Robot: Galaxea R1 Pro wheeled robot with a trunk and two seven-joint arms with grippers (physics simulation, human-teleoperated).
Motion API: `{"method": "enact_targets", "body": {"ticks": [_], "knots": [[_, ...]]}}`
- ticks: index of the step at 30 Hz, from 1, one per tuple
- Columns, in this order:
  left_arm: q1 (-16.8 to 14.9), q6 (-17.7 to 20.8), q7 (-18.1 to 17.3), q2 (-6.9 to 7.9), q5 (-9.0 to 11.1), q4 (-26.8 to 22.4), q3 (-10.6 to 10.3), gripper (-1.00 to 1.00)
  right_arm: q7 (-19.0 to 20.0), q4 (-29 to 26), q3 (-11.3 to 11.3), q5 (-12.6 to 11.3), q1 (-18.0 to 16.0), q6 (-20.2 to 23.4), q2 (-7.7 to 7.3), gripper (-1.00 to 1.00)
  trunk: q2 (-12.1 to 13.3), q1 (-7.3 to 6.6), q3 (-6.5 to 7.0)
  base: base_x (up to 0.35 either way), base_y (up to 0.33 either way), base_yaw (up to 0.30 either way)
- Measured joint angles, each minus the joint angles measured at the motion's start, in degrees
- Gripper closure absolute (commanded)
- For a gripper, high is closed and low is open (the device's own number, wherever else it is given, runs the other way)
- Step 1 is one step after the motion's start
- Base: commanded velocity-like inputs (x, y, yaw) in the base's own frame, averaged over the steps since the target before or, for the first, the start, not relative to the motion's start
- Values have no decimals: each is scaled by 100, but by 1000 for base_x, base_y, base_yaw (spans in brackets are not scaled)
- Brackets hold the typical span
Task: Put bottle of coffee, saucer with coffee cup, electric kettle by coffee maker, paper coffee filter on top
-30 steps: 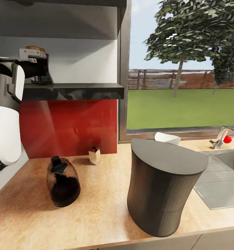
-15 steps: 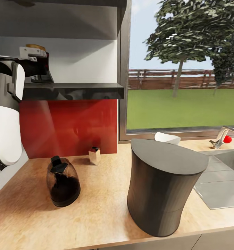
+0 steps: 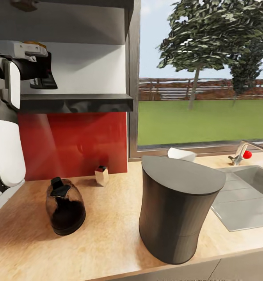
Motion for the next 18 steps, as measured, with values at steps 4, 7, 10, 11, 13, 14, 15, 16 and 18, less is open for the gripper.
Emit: {"method": "enact_targets", "body": {"ticks": [4, 7, 10, 11, 13, 14, 15, 16, 18], "knots": [[129, 7, -4, -14, 9, -35, 0, 100, 0, 0, 0, 0, 0, 0, 0, -100, 2, 1, 9, -41, 0, -252], [163, 8, -51, -19, 12, -43, 3, 100, 0, 0, 0, -1, 0, 0, 0, -100, 1, 3, 16, -240, 0, -256], [175, 10, -262, -10, 6, -50, -10, 100, 0, 0, 0, -1, 0, 0, 4, -100, 0, 3, 22, -313, 0, -257], [178, 8, -356, -3, -1, -52, -15, 100, 0, 0, 0, -1, 0, 0, 5, -100, 0, 3, 24, -330, 0, -258], [179, 4, -454, 4, -15, -53, -22, 100, 0, 0, 0, -1, 0, 0, 6, -100, 0, 4, 27, -335, 0, -258], [180, 4, -490, 8, -23, -53, -24, 100, 0, 0, 0, 1, 0, 0, 7, -100, 0, 4, 29, -339, 0, -258], [180, 3, -514, 12, -24, -53, -25, 100, 0, 0, 0, 3, 0, 0, 8, -100, -1, 4, 31, -340, 0, -258], [181, 2, -529, 15, -31, -53, -23, 100, -1, 0, 3, 3, 0, 0, 8, -100, -1, 4, 33, -341, 0, -258], [181, 2, -547, 18, -32, -54, -21, 100, 0, 0, 5, 5, 0, 0, 8, -100, -1, 4, 37, -342, 0, -258]]}}
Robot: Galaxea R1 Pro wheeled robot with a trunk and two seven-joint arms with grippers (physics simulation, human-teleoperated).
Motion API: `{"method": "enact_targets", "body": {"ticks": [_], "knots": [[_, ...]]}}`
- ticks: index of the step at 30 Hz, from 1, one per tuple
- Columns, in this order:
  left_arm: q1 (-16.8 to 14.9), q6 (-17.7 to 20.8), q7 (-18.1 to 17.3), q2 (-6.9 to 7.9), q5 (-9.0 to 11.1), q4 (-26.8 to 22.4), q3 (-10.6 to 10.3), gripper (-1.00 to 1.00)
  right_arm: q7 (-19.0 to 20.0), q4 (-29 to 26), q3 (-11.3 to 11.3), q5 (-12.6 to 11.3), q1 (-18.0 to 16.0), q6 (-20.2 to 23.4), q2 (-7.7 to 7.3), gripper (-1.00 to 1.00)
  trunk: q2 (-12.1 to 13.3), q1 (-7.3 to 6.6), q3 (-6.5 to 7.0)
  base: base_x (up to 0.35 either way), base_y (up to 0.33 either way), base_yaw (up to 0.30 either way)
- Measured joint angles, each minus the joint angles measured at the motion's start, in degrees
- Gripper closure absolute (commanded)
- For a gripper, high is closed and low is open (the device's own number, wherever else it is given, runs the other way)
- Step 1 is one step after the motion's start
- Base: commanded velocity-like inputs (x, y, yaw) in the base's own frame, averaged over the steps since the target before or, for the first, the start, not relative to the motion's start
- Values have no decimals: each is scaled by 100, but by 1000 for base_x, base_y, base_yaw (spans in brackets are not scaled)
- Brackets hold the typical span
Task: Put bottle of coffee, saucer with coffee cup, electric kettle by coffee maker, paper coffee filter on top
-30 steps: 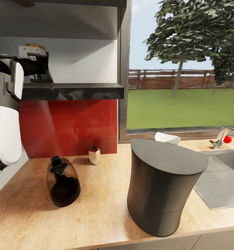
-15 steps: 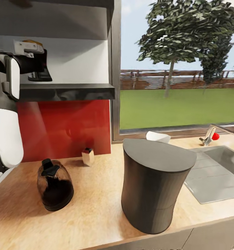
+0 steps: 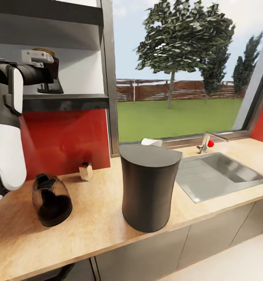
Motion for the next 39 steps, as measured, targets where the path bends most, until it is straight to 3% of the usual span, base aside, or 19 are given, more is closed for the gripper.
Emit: {"method": "enact_targets", "body": {"ticks": [19, 23, 27, 39], "knots": [[7, 15, -18, -14, 20, -263, 7, 100, 0, -4, 4, 3, -1, 0, 20, -100, -3, 0, 35, -343, 0, -257], [154, 168, -28, -16, 26, -379, 12, 100, 0, -8, 4, 3, -1, 0, 33, -100, -2, 1, 35, -343, 0, -237], [487, 222, -38, -6, 35, -608, 20, 100, 1, -5, 4, 12, -2, 0, 42, -100, -2, 1, 35, -342, 0, -57], [500, 222, -100, -23, 39, -626, 20, 100, 1, -7, -5, 4, -2, -2, 36, -100, -4, -3, 36, -181, 0, -1]]}}
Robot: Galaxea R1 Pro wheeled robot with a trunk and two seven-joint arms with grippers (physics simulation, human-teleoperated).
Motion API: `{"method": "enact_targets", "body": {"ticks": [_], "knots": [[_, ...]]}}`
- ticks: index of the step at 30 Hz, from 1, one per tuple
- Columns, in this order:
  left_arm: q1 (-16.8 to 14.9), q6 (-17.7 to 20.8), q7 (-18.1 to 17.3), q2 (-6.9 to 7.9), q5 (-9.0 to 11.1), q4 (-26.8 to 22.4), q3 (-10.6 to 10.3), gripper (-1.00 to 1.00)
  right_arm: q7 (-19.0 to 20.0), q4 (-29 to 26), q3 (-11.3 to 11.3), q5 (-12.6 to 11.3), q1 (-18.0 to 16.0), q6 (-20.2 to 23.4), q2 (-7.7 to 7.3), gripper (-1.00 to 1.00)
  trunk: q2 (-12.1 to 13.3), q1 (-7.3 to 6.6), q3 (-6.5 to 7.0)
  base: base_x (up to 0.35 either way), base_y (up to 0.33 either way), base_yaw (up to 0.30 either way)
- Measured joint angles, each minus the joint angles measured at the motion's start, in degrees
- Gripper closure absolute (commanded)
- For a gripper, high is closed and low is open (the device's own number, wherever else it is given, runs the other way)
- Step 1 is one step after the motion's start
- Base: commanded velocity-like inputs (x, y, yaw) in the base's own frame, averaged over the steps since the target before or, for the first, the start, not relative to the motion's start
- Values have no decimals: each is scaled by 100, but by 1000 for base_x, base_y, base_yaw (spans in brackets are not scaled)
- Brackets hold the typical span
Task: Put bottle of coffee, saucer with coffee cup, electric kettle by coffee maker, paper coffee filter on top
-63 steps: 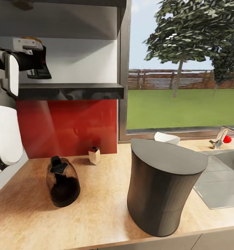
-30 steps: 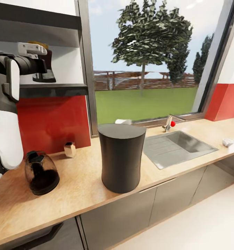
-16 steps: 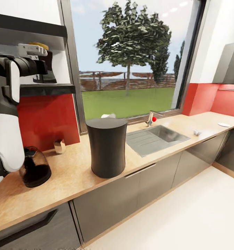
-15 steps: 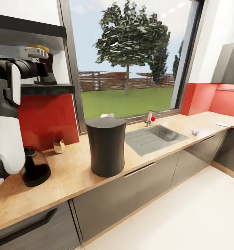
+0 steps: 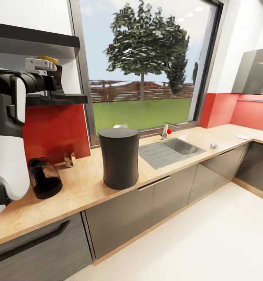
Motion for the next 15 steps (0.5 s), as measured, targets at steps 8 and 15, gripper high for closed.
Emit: {"method": "enact_targets", "body": {"ticks": [8, 15], "knots": [[809, -9, -188, -47, 33, -502, -24, 100, 0, -6, -1, -1, 0, 2, 7, -100, 1, -1, -2, -3, 0, 0], [1727, -65, -269, -180, 36, -807, -44, 100, 0, -2, -1, -1, 0, -3, 9, -100, 1, 0, -1, 0, 0, 0]]}}
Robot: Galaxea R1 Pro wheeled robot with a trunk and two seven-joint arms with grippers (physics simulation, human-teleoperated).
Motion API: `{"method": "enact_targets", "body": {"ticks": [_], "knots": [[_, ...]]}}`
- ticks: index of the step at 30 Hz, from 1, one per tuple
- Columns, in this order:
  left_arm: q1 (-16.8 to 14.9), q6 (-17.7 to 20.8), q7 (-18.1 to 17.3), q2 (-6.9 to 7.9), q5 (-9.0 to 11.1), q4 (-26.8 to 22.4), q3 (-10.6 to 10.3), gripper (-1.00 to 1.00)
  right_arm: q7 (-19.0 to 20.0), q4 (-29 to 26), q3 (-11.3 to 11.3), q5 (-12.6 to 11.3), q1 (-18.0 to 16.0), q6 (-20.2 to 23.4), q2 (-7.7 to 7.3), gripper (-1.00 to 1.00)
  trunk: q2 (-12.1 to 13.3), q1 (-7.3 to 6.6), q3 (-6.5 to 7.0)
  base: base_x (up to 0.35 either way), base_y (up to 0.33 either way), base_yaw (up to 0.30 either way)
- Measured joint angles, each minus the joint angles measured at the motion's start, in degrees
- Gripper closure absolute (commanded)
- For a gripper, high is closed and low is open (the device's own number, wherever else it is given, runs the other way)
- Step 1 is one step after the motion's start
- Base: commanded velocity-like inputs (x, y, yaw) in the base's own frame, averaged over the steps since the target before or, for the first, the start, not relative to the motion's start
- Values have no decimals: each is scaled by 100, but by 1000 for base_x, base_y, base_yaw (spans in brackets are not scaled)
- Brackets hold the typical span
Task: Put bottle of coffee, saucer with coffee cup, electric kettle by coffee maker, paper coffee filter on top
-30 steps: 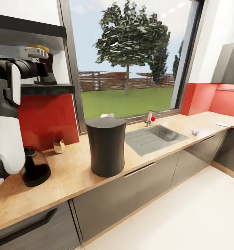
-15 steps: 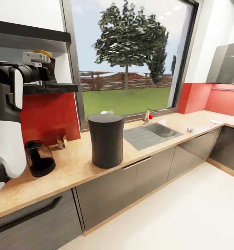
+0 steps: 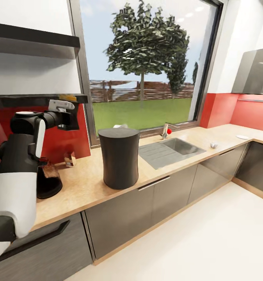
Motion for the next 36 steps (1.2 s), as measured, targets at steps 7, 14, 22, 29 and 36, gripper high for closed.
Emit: {"method": "enact_targets", "body": {"ticks": [7, 14, 22, 29, 36], "knots": [[86, -6, 11, -85, -21, -9, 2, 100, 0, 0, 0, 0, 0, 0, 0, -100, 0, 3, 1, -75, 0, 0], [98, -6, 14, -92, -23, -10, 10, 100, 0, 0, 0, 0, 0, -2, 0, -100, 0, 1, 1, -175, 0, 0], [452, -25, -2, -94, -16, 8, 5, 100, 0, 0, 0, 0, 0, -2, -3, -100, 0, 0, -1, -15, 0, 0], [1392, -943, 19, -221, 19, 4, 8, 100, 0, 1, 4, 0, 0, -4, 0, -100, -3, -1, -1, 0, 0, 0], [2402, -2067, 120, -584, -18, 41, 32, 100, 0, 2, 2, 0, 0, -4, -5, -100, 0, 0, 0, 0, 0, 0]]}}
